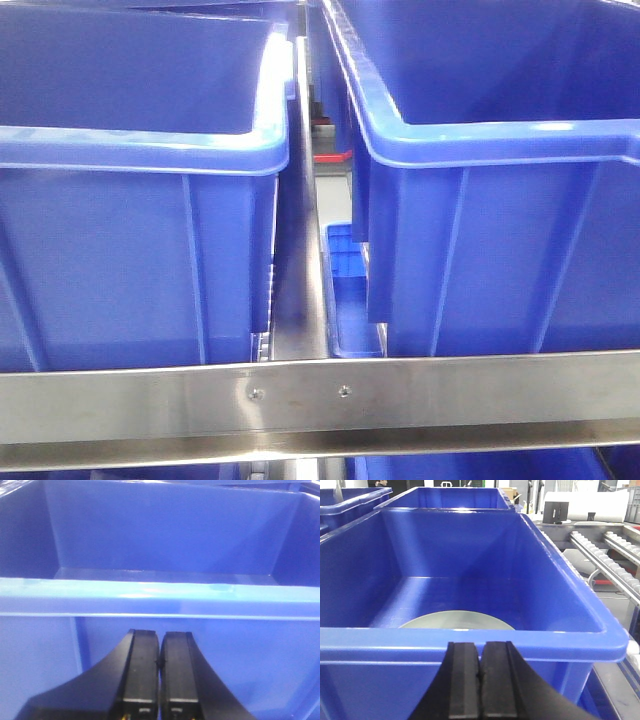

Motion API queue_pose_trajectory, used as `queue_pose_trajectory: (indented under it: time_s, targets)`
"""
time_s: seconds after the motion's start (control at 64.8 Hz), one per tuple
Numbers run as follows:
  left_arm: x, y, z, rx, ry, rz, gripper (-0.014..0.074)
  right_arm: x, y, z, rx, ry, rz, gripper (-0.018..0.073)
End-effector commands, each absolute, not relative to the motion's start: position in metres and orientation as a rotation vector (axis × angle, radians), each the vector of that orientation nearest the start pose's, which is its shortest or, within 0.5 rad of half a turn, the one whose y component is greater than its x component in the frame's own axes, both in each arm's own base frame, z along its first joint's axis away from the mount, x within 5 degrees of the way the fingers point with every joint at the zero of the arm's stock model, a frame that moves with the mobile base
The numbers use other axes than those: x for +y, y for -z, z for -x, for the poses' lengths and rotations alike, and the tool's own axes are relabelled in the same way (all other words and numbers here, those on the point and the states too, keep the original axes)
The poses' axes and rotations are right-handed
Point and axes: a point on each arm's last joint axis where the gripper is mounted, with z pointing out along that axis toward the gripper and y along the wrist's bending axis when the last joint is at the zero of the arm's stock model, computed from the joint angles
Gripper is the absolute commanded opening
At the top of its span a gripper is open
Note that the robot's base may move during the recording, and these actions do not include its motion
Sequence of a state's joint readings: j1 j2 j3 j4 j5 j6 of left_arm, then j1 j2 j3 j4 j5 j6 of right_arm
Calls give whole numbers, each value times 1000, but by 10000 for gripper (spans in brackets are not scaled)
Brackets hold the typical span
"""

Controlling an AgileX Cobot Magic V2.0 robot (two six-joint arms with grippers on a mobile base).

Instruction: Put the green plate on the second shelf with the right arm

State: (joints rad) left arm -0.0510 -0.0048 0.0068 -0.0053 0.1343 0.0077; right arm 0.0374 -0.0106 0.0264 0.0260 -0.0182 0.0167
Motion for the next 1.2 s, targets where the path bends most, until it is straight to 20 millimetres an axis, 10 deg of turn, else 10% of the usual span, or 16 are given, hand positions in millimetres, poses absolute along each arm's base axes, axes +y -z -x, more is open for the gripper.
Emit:
queue_pose_trajectory:
  time_s: [0.0,1.189]
  targets:
    - [-3,-193,-57,1561,55,-33,130,2,-222,-52,1349,-56,-3,60]
    - [-3,-193,-57,1561,55,-33,130,2,-222,-52,1351,-60,0,60]
